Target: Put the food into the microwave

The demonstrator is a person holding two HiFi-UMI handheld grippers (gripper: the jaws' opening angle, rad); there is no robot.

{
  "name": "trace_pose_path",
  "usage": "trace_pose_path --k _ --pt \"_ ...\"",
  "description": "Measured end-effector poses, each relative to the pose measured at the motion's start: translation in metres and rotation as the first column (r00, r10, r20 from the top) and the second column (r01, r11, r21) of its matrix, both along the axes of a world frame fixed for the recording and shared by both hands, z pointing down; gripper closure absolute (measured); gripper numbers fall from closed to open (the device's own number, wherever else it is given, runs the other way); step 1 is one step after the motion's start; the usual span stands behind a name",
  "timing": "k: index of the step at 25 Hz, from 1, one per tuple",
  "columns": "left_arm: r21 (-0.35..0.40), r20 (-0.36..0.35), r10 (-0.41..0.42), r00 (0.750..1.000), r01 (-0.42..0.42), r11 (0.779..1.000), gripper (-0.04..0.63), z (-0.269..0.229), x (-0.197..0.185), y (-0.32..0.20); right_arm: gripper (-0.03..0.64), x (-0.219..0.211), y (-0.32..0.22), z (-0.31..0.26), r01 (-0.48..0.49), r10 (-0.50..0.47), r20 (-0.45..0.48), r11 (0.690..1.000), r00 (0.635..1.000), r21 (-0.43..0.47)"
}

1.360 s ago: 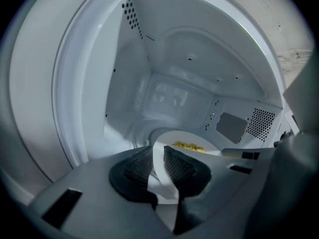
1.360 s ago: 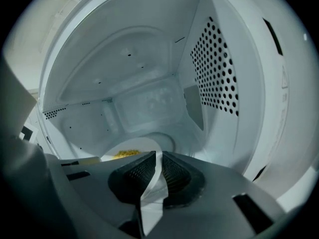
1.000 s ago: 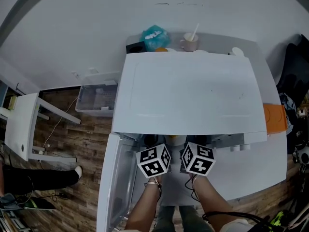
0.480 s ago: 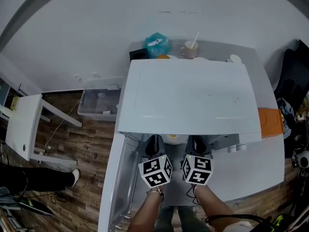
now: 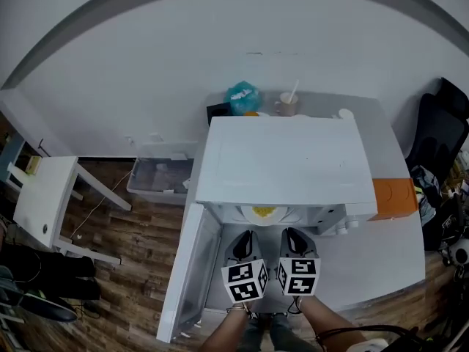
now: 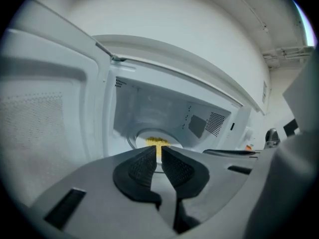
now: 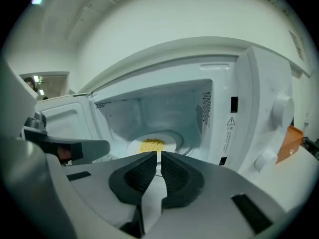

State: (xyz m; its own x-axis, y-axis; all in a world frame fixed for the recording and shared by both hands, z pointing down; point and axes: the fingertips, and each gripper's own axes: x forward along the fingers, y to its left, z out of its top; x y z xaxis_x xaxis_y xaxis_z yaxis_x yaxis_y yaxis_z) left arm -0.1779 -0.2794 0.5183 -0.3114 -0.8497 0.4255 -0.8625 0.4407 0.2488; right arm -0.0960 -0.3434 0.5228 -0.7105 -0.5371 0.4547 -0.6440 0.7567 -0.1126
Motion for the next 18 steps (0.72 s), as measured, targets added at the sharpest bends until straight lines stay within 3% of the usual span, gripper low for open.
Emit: trace_pose_path --k 8,18 --pt "-0.012 0.018 0.068 0.998 -0.067 0.998 0.589 -0.018 0.044 0.037 0.6 0.033 0.045 -0.021 0.072 -0.072 -0.02 0.997 0.997 -0.006" --pt "0.03 0.067 0.079 0.995 -0.081 0.996 0.591 -0.054 0.058 0.064 0.6 0.057 0.071 -0.045 0.069 -0.069 0.014 0.998 0.997 0.011"
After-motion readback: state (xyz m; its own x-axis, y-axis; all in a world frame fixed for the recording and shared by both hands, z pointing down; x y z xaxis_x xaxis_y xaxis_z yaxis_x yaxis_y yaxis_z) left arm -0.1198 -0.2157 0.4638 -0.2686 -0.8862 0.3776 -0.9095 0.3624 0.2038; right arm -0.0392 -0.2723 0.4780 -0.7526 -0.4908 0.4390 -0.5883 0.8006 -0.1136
